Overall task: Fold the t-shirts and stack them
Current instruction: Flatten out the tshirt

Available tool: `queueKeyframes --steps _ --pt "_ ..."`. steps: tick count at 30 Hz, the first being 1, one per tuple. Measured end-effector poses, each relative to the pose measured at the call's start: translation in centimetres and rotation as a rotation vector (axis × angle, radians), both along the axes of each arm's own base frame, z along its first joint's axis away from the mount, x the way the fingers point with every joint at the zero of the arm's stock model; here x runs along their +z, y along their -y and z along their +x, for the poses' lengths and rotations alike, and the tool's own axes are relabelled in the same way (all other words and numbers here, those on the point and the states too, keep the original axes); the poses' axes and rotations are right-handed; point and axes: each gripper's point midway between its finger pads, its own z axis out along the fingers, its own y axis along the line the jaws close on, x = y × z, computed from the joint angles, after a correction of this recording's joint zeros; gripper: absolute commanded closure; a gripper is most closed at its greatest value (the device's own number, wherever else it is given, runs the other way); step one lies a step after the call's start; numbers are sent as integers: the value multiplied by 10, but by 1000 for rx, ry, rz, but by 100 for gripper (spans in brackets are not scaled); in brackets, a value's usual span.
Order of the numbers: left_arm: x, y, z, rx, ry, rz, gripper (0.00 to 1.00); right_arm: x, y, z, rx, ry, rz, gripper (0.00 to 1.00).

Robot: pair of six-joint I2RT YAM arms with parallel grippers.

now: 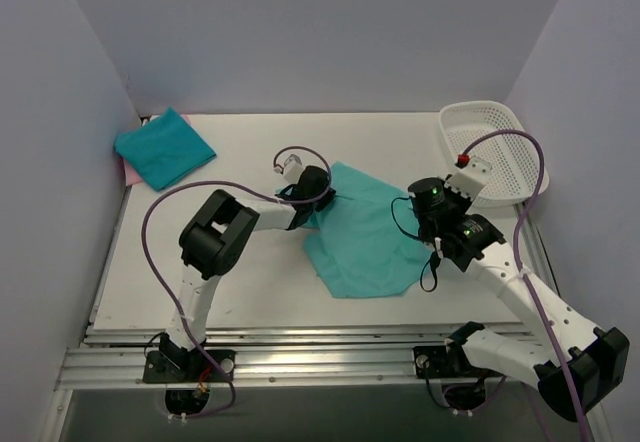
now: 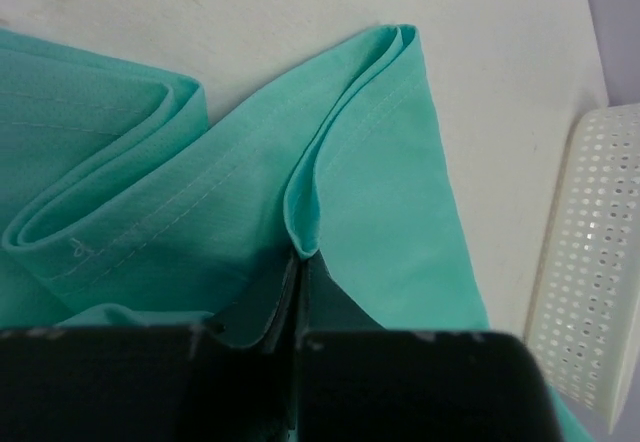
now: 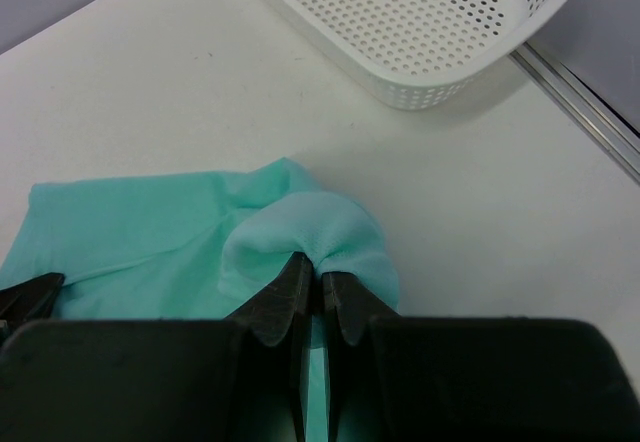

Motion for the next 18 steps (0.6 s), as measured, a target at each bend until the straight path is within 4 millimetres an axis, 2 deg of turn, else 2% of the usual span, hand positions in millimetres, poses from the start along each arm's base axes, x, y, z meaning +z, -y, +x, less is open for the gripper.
queueKeyframes --steps 2,5,8,10,13,16,18 --pt "2 -8 -2 1 2 35 98 0 0 0 1 0 -1 100" --pt "11 -35 -12 20 -2 121 98 4 2 -4 4 4 -3 100" --pt "49 -69 -24 51 40 192 98 16 5 -9 12 29 13 100" --pt "97 -91 -30 83 117 213 98 30 7 -14 14 61 31 100" --pt "180 -116 -47 138 264 207 98 54 10 -22 30 121 75 100" --pt "251 -136 -88 178 388 192 98 76 10 -35 79 171 126 100" --pt "278 -144 -119 182 436 183 98 90 11 -47 117 204 159 100"
